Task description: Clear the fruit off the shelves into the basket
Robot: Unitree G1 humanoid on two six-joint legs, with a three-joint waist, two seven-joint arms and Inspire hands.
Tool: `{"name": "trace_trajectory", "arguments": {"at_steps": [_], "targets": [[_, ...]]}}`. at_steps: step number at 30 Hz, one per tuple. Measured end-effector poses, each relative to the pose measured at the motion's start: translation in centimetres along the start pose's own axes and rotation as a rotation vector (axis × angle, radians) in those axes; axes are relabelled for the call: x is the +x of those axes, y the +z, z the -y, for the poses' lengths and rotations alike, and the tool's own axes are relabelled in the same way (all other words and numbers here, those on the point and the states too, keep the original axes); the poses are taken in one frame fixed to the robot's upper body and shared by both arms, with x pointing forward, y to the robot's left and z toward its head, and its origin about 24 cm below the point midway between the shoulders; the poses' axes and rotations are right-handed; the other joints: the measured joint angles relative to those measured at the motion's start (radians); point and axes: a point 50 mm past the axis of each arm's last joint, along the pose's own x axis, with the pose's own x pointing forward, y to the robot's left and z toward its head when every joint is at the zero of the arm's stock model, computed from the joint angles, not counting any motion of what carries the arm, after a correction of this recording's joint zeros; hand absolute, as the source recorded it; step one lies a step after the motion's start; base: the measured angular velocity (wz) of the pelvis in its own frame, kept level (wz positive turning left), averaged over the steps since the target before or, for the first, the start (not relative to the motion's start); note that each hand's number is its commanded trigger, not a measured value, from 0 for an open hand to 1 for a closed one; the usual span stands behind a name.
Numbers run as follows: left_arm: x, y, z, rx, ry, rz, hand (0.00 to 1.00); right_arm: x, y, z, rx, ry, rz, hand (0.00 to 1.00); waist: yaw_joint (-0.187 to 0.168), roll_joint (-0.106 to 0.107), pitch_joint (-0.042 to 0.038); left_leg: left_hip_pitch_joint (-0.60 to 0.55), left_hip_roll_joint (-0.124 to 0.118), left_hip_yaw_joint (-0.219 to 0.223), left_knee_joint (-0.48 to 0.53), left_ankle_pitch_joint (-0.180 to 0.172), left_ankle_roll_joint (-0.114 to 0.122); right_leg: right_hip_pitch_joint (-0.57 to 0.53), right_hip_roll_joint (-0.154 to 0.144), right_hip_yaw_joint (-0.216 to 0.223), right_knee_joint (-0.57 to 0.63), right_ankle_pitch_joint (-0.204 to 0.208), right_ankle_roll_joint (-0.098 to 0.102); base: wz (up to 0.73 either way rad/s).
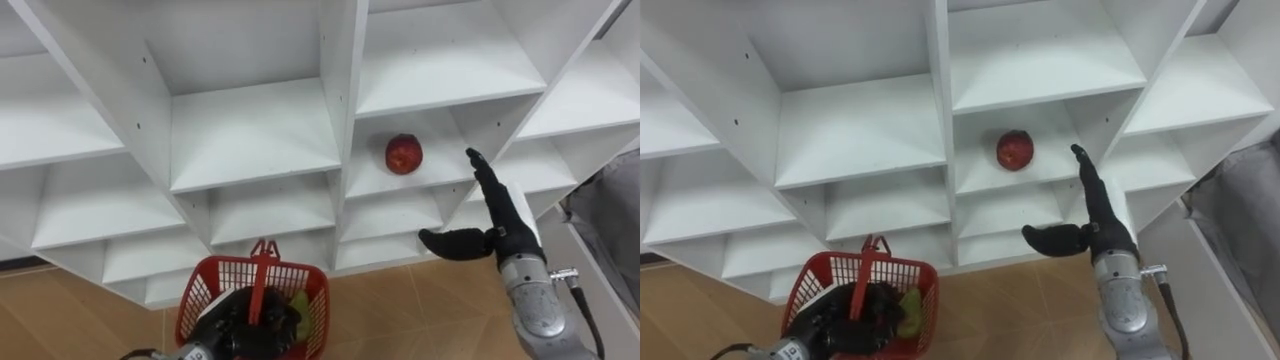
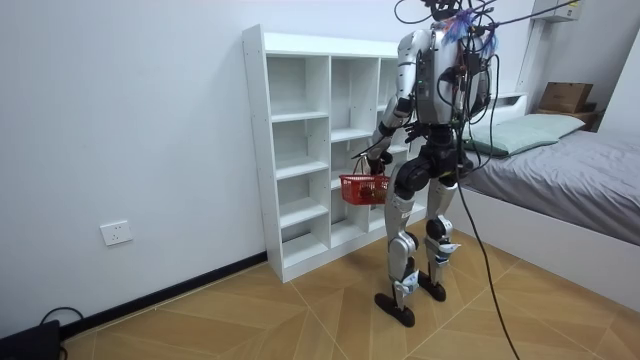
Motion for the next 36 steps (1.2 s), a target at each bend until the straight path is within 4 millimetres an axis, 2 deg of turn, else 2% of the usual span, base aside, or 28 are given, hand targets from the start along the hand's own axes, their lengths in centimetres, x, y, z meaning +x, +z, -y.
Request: {"name": "trace_trajectory", "arguments": {"at_steps": [4,13,15,18,22,27,36], "targets": [[0.0,0.3,-0.4,-0.008,0.022,0.016,1.00,0.2,0.2,0.2,0.003,-0.035,0.007,0.00,0.005,-0.010,0.0058,-0.003,-0.003,-0.001,0.001,0.000,0.000,-0.013,-0.004,-0.001,0.023,-0.011,-0.001,0.01],[-0.1,0.4,-0.8,0.002,0.032,0.012,1.00,2.2,0.9,1.6,0.133,-0.148,-0.014,0.00,0.006,-0.016,0.0064,-0.047,-0.002,-0.016,0.023,0.000,0.000,-0.042,-0.008,-0.017,0.031,-0.013,-0.003,0.05],[0.1,0.5,-0.7,0.011,0.020,0.010,1.00,2.7,0.8,2.2,0.139,-0.159,-0.032,0.00,0.011,-0.016,0.0067,-0.075,-0.004,-0.032,0.047,0.000,0.000,-0.053,-0.014,-0.036,0.038,-0.016,-0.004,0.20],[0.3,0.7,-0.7,0.013,0.015,0.012,1.00,3.3,0.8,2.6,0.156,-0.179,-0.046,0.00,0.031,-0.019,0.0089,-0.099,-0.002,-0.039,0.055,0.000,0.000,-0.079,-0.016,-0.046,0.053,-0.018,-0.008,0.09],[0.4,1.1,-0.8,0.020,0.014,0.020,1.00,4.2,1.3,3.0,0.133,-0.193,-0.041,0.00,0.039,-0.021,0.0104,-0.145,-0.002,-0.048,0.085,0.000,0.000,-0.117,-0.023,-0.060,0.078,-0.021,-0.012,0.08],[0.4,0.9,-0.9,0.018,0.002,0.010,1.00,5.2,1.9,4.2,0.122,-0.245,-0.041,0.00,0.042,-0.042,0.0229,-0.205,-0.003,-0.060,0.119,0.002,0.002,-0.172,-0.035,-0.079,0.120,-0.037,-0.017,0.12],[0.5,0.7,-0.8,0.011,-0.008,-0.008,1.00,5.6,2.4,5.1,0.103,-0.287,-0.028,0.00,0.064,-0.058,0.0308,-0.287,-0.004,-0.067,0.179,0.002,0.002,-0.255,-0.041,-0.072,0.191,-0.057,-0.023,0.05]]}}
